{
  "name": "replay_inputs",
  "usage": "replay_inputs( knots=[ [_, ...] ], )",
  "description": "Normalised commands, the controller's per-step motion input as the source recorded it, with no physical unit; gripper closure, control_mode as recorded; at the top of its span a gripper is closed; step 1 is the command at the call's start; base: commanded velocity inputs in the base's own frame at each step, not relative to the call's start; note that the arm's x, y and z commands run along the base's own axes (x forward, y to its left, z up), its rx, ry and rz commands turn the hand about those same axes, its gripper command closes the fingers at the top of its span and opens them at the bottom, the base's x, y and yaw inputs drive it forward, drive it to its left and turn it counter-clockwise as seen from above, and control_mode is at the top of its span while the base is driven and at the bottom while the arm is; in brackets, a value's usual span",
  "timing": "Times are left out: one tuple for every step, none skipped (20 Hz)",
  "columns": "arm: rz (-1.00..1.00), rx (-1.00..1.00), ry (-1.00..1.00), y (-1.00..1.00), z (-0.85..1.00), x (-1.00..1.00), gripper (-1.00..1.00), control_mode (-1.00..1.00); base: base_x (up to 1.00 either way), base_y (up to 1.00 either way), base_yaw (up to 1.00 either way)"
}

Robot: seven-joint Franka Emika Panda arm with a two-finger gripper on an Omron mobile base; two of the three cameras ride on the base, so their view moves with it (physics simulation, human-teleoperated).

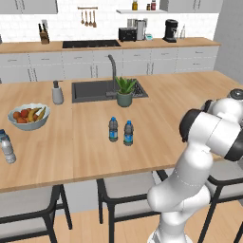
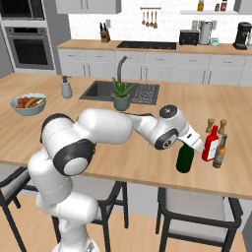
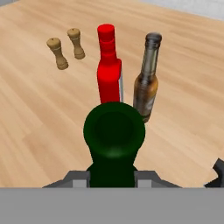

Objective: Move the plastic bottles in the middle to the plastics group, and the glass bottles in the middle to the glass group.

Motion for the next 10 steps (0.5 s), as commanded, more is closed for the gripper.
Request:
replay_inputs(
  knots=[
    [0.00,0.00,-0.01,-0.16,0.00,0.29,1.00,-1.00,0.00,0.00,0.00],
    [0.00,0.00,0.00,-0.16,0.00,0.31,1.00,-1.00,0.00,0.00,0.00],
    [0.00,0.00,0.00,-0.18,0.00,0.24,1.00,-1.00,0.00,0.00,0.00],
    [0.00,0.00,0.00,-0.19,0.00,0.19,1.00,-1.00,0.00,0.00,0.00],
    [0.00,0.00,0.00,-0.16,0.00,0.14,1.00,-1.00,0.00,0.00,0.00],
    [0.00,0.00,0.00,-0.19,0.00,0.17,1.00,-1.00,0.00,0.00,0.00],
    [0.00,0.00,0.00,-0.18,0.00,0.15,1.00,-1.00,0.00,0.00,0.00],
    [0.00,0.00,0.00,-0.17,0.00,0.12,1.00,-1.00,0.00,0.00,0.00],
    [0.00,0.00,0.00,-0.17,0.00,0.08,1.00,-1.00,0.00,0.00,0.00],
    [0.00,0.00,-0.01,-0.17,0.00,0.00,1.00,-1.00,0.00,0.00,0.00]
  ],
)
